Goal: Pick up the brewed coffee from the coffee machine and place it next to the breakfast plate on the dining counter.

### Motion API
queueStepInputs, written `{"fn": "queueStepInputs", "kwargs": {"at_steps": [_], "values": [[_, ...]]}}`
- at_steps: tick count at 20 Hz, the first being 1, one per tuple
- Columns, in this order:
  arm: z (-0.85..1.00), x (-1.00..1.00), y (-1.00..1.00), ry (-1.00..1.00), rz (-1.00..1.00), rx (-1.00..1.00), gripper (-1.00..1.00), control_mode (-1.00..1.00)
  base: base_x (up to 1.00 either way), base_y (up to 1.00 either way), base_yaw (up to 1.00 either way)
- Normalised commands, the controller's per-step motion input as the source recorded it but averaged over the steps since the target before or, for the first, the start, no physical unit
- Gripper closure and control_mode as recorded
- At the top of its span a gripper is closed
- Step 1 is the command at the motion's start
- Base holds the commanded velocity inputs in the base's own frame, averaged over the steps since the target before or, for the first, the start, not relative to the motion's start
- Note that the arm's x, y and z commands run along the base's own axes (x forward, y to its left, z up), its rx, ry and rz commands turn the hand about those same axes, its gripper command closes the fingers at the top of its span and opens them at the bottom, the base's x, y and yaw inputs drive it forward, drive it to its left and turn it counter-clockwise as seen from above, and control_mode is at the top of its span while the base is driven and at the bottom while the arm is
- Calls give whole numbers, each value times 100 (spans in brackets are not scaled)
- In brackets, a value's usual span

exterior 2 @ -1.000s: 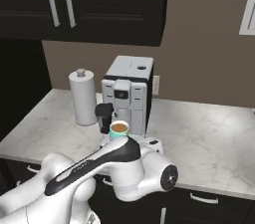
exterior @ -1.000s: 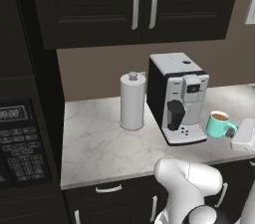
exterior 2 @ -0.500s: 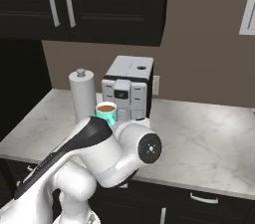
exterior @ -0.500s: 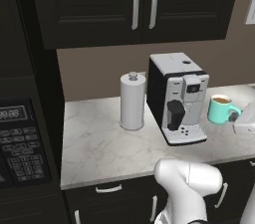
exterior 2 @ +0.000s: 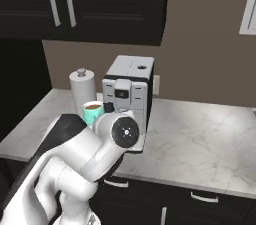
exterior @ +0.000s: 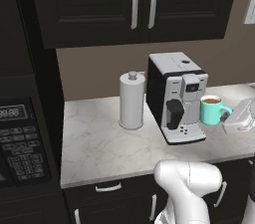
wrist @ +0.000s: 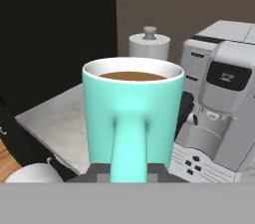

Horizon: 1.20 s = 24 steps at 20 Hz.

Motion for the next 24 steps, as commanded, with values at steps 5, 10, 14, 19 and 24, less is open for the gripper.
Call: {"fn": "queueStepInputs", "kwargs": {"at_steps": [5, 10, 14, 19, 24], "values": [[0, 0, 0, 0, 0, 0, 100, 100, -100, -3, -8], [0, 0, 0, 0, 0, 0, 100, 100, -73, -2, -26], [0, 0, 0, 0, 0, 0, 100, 100, -39, 8, -64], [0, 0, 0, 0, 0, 0, 100, 100, -27, 12, -75], [0, 0, 0, 0, 0, 0, 100, 100, -13, 5, -75]]}}
